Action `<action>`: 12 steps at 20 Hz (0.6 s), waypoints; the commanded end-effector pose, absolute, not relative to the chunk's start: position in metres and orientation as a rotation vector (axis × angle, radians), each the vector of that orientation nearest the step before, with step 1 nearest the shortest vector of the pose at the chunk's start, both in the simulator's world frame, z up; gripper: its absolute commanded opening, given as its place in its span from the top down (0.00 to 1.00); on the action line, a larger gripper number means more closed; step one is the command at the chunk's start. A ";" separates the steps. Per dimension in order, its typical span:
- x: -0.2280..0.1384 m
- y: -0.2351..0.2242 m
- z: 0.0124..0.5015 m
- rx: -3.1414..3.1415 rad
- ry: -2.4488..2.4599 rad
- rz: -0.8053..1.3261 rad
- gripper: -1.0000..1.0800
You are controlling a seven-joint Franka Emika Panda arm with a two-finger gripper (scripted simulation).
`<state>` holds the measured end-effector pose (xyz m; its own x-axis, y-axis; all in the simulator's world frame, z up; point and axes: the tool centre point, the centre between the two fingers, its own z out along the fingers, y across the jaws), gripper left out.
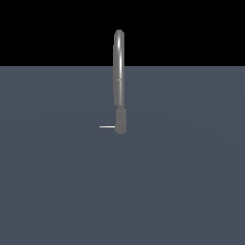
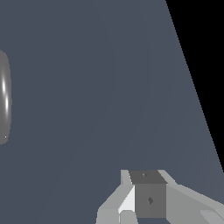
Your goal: Turn on the faucet by rotating a designated handle.
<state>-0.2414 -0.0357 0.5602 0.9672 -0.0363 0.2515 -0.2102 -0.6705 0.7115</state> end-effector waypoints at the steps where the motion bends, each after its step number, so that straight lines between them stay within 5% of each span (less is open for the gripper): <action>1: -0.239 -0.032 0.571 2.180 -0.177 0.300 1.00; 12: -0.221 0.004 0.609 1.688 -0.138 0.375 1.00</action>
<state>-0.2241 -0.0025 0.6046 0.9410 0.0987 0.3238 -0.2969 -0.2188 0.9295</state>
